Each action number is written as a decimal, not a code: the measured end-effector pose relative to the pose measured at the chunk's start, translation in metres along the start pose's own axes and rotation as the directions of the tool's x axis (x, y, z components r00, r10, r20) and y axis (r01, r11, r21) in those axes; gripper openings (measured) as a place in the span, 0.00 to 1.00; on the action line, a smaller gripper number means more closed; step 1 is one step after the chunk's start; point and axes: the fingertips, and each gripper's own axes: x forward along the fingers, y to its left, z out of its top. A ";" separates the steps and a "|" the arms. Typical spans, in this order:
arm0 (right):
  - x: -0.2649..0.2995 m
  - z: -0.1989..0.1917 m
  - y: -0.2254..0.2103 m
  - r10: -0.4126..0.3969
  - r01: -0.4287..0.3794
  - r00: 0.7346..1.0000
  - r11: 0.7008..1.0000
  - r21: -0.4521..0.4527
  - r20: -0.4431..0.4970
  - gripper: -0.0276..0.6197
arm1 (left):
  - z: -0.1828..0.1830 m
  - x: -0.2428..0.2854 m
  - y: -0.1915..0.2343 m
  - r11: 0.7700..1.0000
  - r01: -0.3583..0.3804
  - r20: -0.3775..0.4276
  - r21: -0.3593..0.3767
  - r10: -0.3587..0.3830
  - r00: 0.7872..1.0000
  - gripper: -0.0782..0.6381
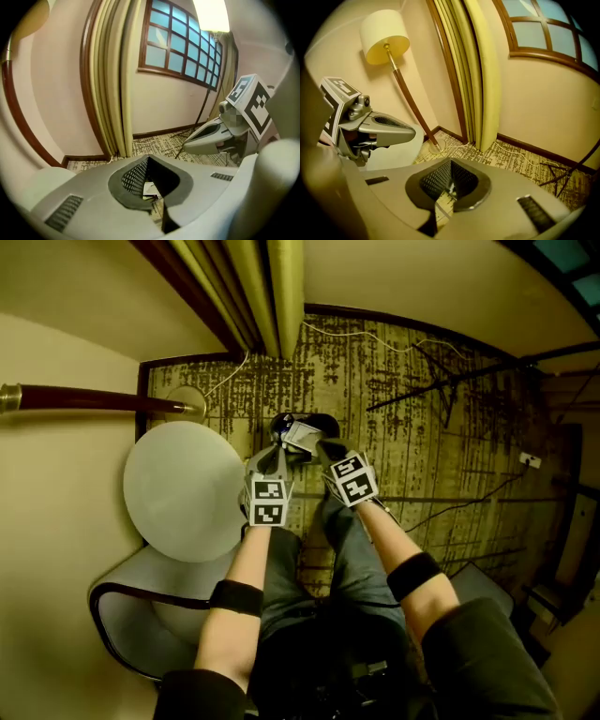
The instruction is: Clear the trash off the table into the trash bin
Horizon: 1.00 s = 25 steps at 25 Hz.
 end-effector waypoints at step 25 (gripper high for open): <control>-0.074 0.161 0.354 0.518 -0.470 0.855 0.757 -0.454 -0.020 0.04 | -0.068 -0.403 0.147 0.697 -0.537 0.078 -0.475 0.642 0.763 0.11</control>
